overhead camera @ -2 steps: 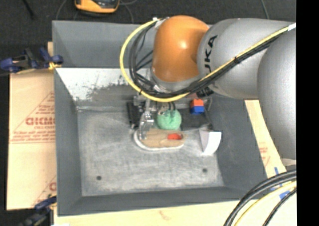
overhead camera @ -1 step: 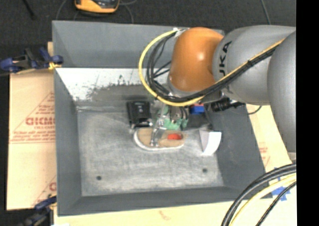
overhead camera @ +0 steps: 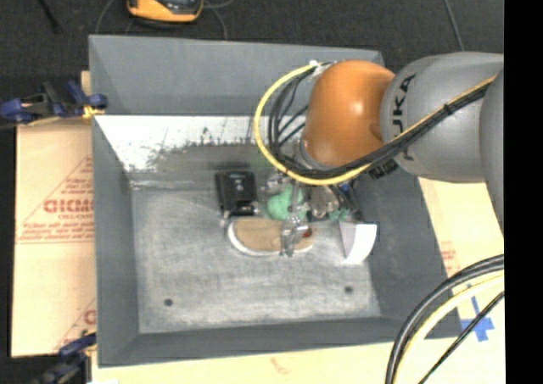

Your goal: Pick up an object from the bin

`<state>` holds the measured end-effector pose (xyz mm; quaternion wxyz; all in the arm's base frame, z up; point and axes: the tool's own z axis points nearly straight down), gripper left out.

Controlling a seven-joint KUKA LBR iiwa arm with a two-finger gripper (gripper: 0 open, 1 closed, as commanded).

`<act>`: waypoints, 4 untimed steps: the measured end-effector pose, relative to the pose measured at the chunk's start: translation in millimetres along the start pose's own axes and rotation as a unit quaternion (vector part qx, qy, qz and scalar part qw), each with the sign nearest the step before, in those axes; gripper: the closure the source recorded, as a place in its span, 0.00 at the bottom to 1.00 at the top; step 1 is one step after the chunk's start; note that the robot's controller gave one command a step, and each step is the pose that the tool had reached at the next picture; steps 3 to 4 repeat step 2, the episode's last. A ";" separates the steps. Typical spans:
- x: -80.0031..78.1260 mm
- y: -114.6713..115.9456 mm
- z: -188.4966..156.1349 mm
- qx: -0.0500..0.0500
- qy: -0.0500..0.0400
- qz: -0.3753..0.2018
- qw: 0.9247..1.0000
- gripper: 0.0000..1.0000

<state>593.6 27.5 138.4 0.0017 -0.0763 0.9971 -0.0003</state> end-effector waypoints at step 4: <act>7.1 -19.5 61.5 -0.004 -0.004 0.049 0.999 1.00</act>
Offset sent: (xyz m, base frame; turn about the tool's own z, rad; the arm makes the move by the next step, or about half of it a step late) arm -0.0087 -0.0248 -0.0684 0.0984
